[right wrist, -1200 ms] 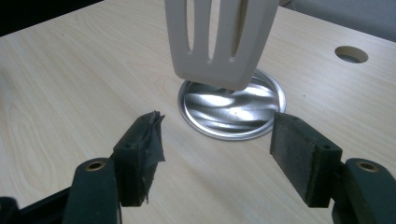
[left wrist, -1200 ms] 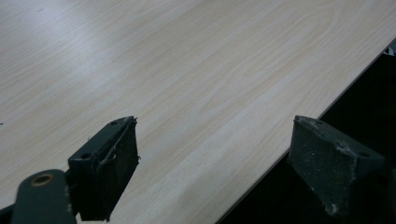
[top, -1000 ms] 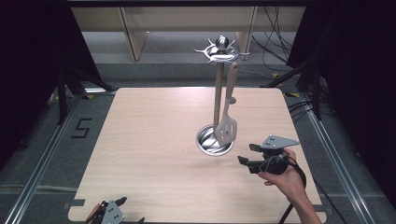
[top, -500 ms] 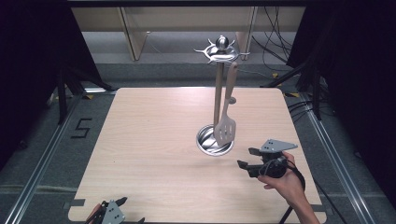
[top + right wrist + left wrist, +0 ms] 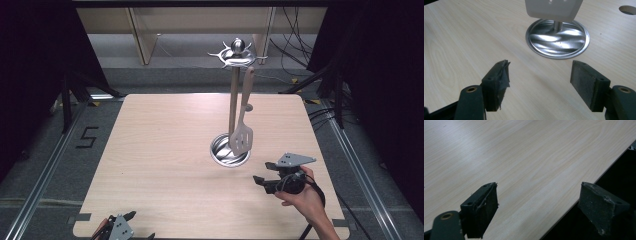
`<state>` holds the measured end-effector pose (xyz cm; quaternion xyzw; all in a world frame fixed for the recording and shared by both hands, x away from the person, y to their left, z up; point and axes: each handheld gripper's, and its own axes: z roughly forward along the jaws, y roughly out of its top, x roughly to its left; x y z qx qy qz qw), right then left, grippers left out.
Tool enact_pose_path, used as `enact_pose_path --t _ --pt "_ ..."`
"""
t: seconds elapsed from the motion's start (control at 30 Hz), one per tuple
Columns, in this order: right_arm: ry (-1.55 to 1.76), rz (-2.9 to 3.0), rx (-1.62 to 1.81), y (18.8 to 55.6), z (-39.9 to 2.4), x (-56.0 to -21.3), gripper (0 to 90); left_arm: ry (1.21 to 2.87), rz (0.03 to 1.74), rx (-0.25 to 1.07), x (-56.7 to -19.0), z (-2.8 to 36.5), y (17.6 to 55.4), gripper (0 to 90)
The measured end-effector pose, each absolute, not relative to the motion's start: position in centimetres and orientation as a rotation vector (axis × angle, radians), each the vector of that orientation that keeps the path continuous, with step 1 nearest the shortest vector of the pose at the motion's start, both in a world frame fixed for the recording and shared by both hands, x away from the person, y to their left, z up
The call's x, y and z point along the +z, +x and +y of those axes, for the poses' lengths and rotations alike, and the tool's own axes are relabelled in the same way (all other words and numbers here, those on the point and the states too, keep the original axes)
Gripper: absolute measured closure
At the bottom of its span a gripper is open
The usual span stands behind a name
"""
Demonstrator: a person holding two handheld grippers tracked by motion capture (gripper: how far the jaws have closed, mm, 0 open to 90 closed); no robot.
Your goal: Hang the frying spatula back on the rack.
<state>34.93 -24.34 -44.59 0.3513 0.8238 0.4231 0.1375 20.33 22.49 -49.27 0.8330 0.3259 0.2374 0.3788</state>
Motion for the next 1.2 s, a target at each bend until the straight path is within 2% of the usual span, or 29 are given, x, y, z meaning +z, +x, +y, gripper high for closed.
enact_pose_path --t 0.4,1.2 --pt "1.067 2.398 1.217 34.0 -24.2 -45.8 27.7 2.146 0.809 0.623 -49.2 22.6 20.4 15.0" --pt "1.05 2.41 1.19 32.0 -25.1 -47.5 25.0 2.133 0.821 0.612 -49.4 22.4 20.4 15.1"
